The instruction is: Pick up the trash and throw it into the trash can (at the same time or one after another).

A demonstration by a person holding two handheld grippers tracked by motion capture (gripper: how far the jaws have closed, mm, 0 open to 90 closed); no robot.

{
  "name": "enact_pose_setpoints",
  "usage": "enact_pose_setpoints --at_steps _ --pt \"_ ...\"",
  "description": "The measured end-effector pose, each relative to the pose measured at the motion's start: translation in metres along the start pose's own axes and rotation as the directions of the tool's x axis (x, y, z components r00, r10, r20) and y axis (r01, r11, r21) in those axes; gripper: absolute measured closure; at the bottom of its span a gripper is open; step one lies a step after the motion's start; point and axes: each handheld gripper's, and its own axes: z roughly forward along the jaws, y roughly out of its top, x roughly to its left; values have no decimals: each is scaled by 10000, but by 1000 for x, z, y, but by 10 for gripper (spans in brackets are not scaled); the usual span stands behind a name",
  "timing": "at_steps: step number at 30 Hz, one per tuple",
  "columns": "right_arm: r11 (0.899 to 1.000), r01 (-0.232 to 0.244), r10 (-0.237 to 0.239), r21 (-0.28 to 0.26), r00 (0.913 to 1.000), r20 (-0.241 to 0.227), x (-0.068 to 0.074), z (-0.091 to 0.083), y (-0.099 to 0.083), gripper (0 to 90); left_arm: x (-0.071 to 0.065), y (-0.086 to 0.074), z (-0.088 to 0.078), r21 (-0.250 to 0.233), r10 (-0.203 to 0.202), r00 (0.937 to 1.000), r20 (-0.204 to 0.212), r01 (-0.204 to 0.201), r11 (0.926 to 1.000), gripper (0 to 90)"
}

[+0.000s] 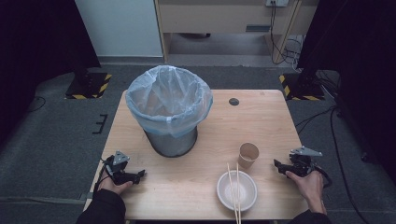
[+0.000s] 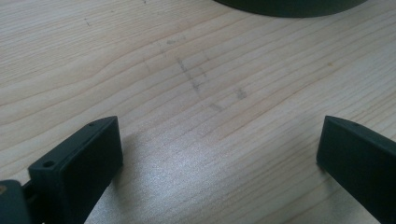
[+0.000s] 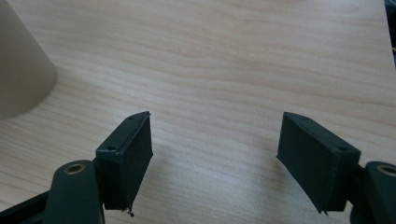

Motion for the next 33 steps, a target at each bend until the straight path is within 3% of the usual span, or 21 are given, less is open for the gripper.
enact_pose_setpoints --at_steps 7,19,33 --pt "9988 -6 -7 -482 9996 -276 9 -5 10 279 -1 0 0 13 -12 10000 -38 12 10000 0" --pt "9909 -275 227 -1317 9990 -373 8 -22 26 304 -2 0 0 18 -60 9999 -102 60 10000 0" --pt "9774 88 -242 -2111 9972 -706 21 -39 55 306 -3 0 0 10 -114 9998 -150 115 9999 0"
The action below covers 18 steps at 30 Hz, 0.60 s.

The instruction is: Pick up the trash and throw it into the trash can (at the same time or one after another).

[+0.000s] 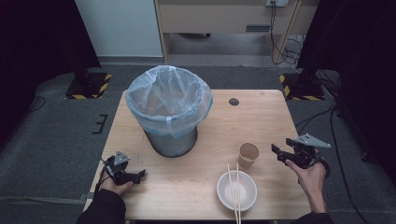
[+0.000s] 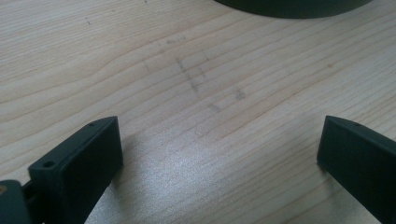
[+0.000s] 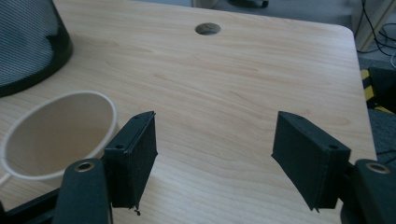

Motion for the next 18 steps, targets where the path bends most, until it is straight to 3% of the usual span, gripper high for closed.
enact_pose_setpoints --at_steps 7,11,18 --pt "9992 236 -249 -329 9989 -389 12 1 22 321 0 0 0 3 -15 10000 -11 15 10000 0" --pt "9986 424 -436 -318 9982 -407 14 3 31 327 0 0 0 -14 -27 10000 -30 27 10000 0" --pt "9976 663 -677 -197 9939 -865 24 10 43 390 -1 0 0 -13 -37 10000 -41 37 10000 0"
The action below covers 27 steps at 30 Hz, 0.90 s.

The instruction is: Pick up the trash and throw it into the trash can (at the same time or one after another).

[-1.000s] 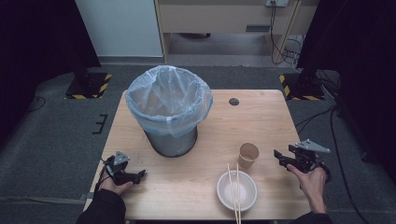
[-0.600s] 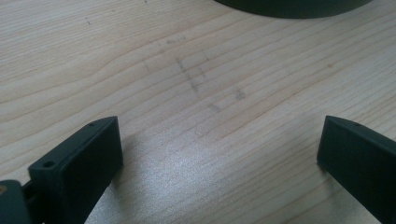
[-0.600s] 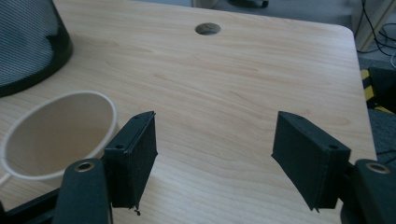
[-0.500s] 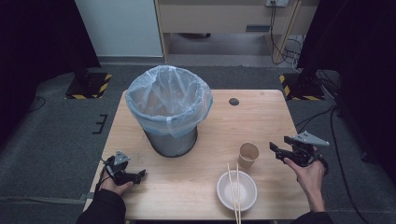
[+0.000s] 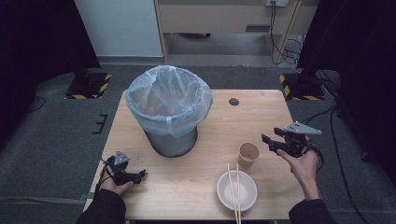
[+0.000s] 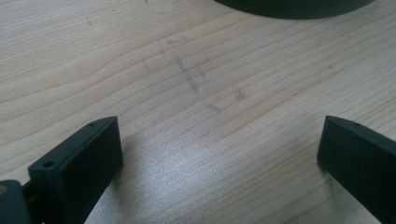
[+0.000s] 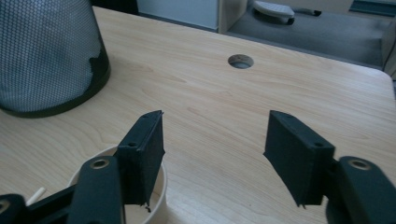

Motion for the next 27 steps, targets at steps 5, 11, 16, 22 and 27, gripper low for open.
enact_pose_setpoints --at_steps 5,11,16,22,27 --pt "9986 312 -293 436 9986 -433 8 12 0 425 0 0 0 0 -7 10000 -4 7 10000 0" --pt "9938 396 -308 1039 9959 -847 13 29 -8 500 0 0 0 4 -6 10000 -3 6 10000 0" --pt "9837 784 -605 1620 9918 -1124 18 38 -14 550 0 0 0 3 -10 10000 -7 10 10000 0" --pt "9778 680 -435 1982 9912 -1253 16 40 -18 601 0 0 0 10 4 10000 6 -4 10000 0" --pt "9711 642 -333 2300 9901 -1360 15 44 -22 652 0 1 1 11 28 10000 22 -28 10000 0"
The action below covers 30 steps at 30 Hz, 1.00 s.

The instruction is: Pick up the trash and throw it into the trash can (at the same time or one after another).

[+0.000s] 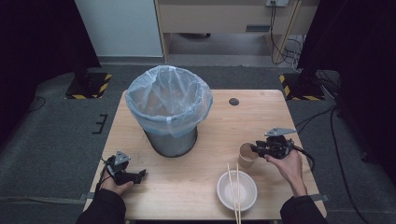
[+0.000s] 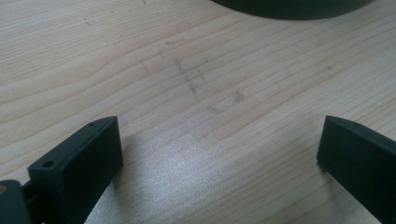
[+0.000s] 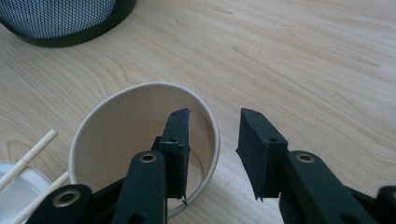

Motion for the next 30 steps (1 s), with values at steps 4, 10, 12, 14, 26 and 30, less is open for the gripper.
enact_pose_setpoints --at_steps 4,10,12,14,26,30 --pt "9995 -9 9 330 10000 -17 1 3 -1 695 0 0 0 -1 1 10000 4 -1 10000 0" --pt "9989 -62 64 456 10000 -35 3 5 -2 763 0 0 0 9 25 10000 18 -25 10000 0" --pt "9991 -85 86 418 10000 -23 3 4 -2 782 0 0 0 9 30 10000 23 -30 10000 0" --pt "9994 -100 100 346 9999 -5 3 3 -2 801 0 0 0 8 28 10000 26 -28 10000 0" --pt "9994 -285 285 -219 9996 17 0 -7 2 842 0 1 0 5 39 10000 44 -39 10000 0" --pt "9973 -342 346 -647 9994 54 3 -14 7 844 0 1 1 5 52 10000 50 -52 10000 0"
